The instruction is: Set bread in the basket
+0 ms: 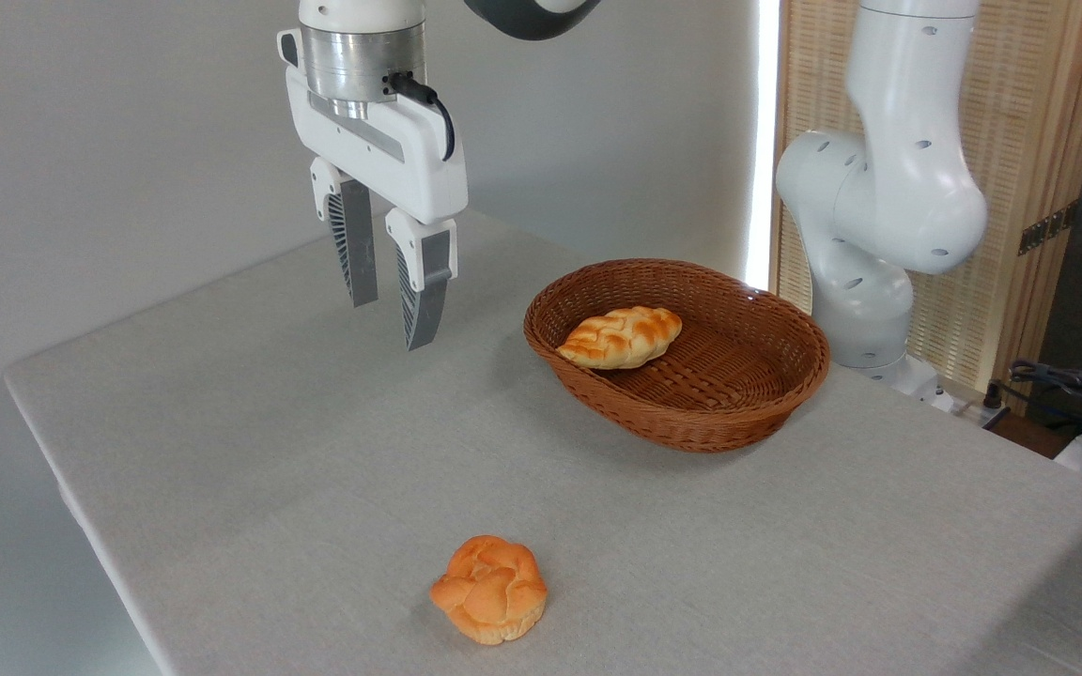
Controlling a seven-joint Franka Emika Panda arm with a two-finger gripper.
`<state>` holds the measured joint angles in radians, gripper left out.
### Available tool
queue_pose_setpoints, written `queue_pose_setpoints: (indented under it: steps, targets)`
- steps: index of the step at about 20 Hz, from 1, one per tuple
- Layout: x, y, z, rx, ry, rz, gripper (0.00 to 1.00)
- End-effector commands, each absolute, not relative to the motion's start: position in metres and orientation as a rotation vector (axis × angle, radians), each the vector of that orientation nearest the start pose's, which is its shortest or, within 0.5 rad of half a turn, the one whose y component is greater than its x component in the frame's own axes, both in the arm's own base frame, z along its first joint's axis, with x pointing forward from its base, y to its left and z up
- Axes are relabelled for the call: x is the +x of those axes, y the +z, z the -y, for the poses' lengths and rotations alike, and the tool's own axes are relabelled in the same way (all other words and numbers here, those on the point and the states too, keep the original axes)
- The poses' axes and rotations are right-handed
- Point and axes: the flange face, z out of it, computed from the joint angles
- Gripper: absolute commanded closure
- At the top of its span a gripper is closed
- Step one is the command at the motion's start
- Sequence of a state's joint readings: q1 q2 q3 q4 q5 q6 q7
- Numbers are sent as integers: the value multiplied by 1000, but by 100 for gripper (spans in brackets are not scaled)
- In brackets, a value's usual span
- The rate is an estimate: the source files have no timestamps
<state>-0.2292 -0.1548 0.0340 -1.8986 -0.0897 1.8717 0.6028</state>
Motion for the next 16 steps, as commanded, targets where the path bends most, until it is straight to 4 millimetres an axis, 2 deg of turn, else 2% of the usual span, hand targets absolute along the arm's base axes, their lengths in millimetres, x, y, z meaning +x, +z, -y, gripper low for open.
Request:
queue_pose_setpoints:
  steps: [1, 3, 6, 10, 16]
  targets:
    - [516, 580, 109, -2973, -227, -1225, 0]
    - [515, 579, 115, -2968, -226, -1238, 0]
    - [518, 583, 111, -2965, -249, -1236, 0]
    - [519, 577, 116, -2969, -224, -1238, 0]
    - [518, 574, 111, -2973, -192, -1246, 0]
